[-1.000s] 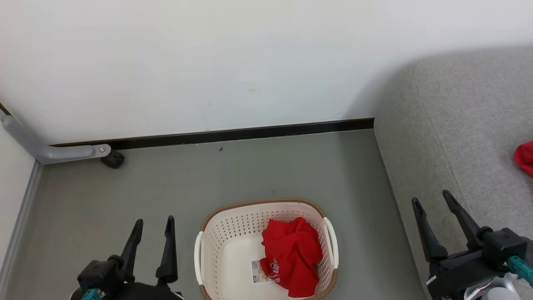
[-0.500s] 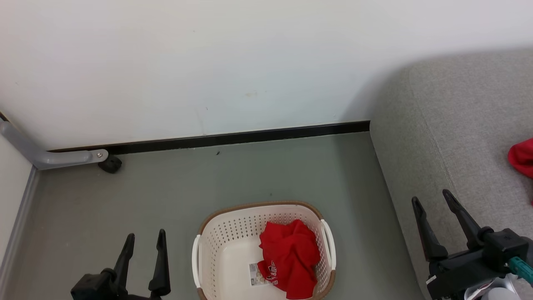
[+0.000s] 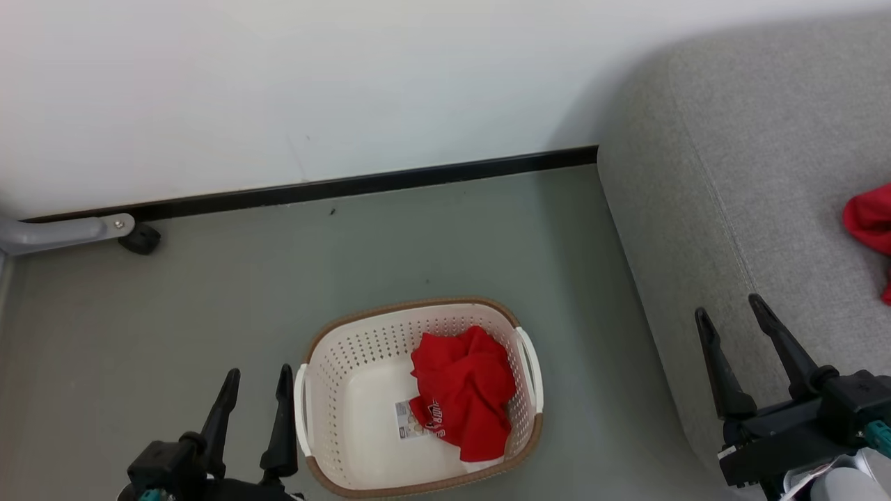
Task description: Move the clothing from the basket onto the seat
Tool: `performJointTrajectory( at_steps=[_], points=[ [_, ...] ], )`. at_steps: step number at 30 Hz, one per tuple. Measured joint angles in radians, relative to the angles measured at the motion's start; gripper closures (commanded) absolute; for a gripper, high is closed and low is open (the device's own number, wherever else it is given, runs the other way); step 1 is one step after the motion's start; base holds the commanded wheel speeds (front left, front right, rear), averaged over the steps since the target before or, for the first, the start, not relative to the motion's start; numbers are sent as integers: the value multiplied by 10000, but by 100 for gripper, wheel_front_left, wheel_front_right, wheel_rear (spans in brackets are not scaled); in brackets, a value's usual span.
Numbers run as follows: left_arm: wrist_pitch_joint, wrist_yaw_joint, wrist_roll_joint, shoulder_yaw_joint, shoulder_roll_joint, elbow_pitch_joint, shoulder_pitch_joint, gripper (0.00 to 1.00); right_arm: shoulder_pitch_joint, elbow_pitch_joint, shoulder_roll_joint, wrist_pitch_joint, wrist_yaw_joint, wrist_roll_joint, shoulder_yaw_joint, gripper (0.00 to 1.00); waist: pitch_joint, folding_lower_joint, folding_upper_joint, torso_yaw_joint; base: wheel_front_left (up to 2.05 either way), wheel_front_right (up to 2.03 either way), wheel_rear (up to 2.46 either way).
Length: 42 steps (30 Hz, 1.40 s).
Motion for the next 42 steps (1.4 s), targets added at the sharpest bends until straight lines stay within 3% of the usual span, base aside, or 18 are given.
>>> performJointTrajectory(
  at_steps=[16,42],
  points=[
    [821,-337,115,-401,69,121,-1850,0,-662,-637,127,0,-4,-73,-75,0,2044,2,1,-1086,0,0,0],
    [2842,-320,221,-558,500,1791,-4010,0,-1490,-876,970,0,0,-134,207,0,4963,1,1,-3228,0,0,0]
  ],
)
